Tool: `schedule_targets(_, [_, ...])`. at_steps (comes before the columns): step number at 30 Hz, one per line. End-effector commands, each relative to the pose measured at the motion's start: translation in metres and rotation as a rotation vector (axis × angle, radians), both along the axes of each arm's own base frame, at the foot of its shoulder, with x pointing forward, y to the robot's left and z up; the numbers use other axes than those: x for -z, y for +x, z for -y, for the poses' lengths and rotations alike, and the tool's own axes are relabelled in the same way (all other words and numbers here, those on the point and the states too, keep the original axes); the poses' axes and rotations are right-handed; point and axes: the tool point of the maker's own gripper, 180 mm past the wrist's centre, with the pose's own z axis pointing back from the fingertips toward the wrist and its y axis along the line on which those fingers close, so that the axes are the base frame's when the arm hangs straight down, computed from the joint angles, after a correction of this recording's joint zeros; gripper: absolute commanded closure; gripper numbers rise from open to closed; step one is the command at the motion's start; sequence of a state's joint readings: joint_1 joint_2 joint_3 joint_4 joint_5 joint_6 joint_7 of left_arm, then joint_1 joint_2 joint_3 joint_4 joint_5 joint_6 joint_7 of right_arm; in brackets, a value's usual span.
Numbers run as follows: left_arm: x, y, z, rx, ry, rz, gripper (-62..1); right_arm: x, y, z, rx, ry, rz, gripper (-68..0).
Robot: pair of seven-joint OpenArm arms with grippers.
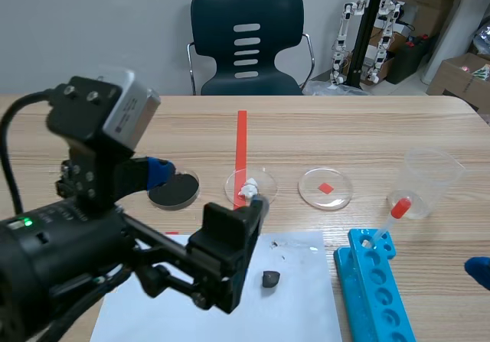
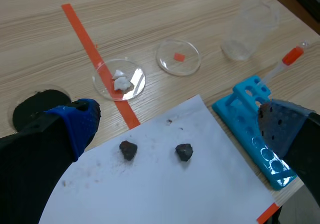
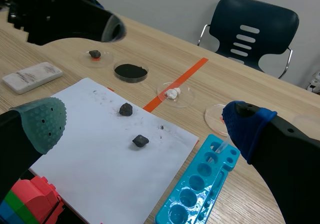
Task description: Pick up the right mineral with the left hand
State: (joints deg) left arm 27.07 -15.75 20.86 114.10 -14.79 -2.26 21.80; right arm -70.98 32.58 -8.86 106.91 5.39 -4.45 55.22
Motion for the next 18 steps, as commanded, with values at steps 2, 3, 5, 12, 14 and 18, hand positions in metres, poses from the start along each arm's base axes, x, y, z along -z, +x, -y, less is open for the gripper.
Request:
schedule_targets(2, [0.015, 0.01, 0.005, -0.033, 0.02, -0.046, -62.3, -0.01, 0.004, -0.002, -0.006, 0.018, 0.036, -67.9])
schedule_targets(3, [0.022, 0.014, 0.007, -0.05, 0.037, -0.07, -62.3, -0.01, 0.004, -0.002, -0.006, 0.018, 0.036, -67.9])
schedule_targets(5, [0.039, 0.021, 0.011, -0.073, 0.08, -0.123, -62.3, -0.01, 0.004, -0.002, -0.006, 0.018, 0.036, -67.9])
schedule_targets(12, [0.081, 0.026, 0.027, -0.093, 0.245, -0.302, -62.3, -0.01, 0.004, -0.002, -0.006, 0.018, 0.036, -67.9])
schedule_targets(14, [0.089, 0.024, 0.029, -0.098, 0.292, -0.346, -62.3, -0.01, 0.004, -0.002, -0.006, 0.018, 0.036, -67.9])
schedule_targets(18, [0.103, 0.021, 0.033, -0.11, 0.363, -0.424, -62.3, -0.01, 0.004, -0.002, -0.006, 0.018, 0.036, -67.9])
